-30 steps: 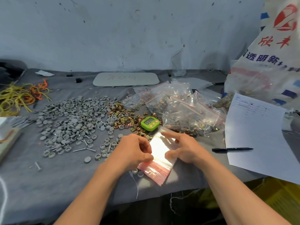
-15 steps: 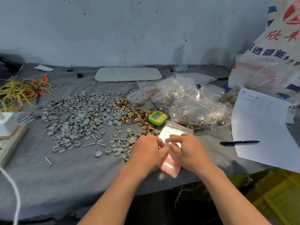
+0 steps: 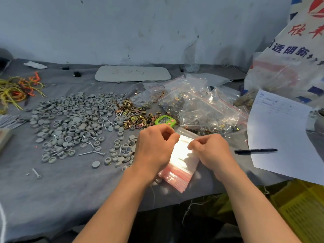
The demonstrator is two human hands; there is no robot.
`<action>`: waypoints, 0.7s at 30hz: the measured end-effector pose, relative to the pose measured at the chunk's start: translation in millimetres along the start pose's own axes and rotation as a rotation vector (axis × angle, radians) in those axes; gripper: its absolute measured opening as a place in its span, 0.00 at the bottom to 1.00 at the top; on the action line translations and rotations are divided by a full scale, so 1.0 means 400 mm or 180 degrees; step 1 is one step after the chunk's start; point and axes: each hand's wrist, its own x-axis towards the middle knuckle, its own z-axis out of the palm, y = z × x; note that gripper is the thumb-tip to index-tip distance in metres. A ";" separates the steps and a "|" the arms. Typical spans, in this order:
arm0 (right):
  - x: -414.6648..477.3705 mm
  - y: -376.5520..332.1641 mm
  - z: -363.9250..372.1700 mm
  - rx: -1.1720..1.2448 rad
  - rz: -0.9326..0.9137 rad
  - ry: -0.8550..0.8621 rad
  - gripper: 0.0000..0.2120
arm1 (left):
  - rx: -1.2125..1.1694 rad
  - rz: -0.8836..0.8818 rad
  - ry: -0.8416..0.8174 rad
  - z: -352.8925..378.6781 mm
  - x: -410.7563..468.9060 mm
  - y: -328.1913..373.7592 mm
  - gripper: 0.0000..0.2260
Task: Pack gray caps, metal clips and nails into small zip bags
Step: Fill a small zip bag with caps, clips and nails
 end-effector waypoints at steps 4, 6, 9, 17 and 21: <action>0.000 -0.033 0.015 0.1628 0.0186 0.0619 0.13 | 0.0552 0.0115 -0.0795 -0.003 -0.025 -0.010 0.06; -0.012 -0.059 0.017 0.2587 0.0063 0.0697 0.15 | 0.1059 0.0281 -0.1215 0.012 -0.045 -0.011 0.08; -0.032 -0.094 0.029 0.3205 -0.0118 0.0447 0.16 | 0.1015 0.0146 -0.1239 0.023 -0.044 -0.012 0.10; -0.063 -0.174 0.128 0.2741 -0.0652 0.0058 0.14 | -0.1539 -0.0979 0.0662 -0.088 0.001 -0.016 0.05; -0.077 -0.225 0.188 0.1805 -0.1344 -0.0160 0.08 | -0.1902 -0.1167 0.0427 -0.139 0.001 -0.044 0.17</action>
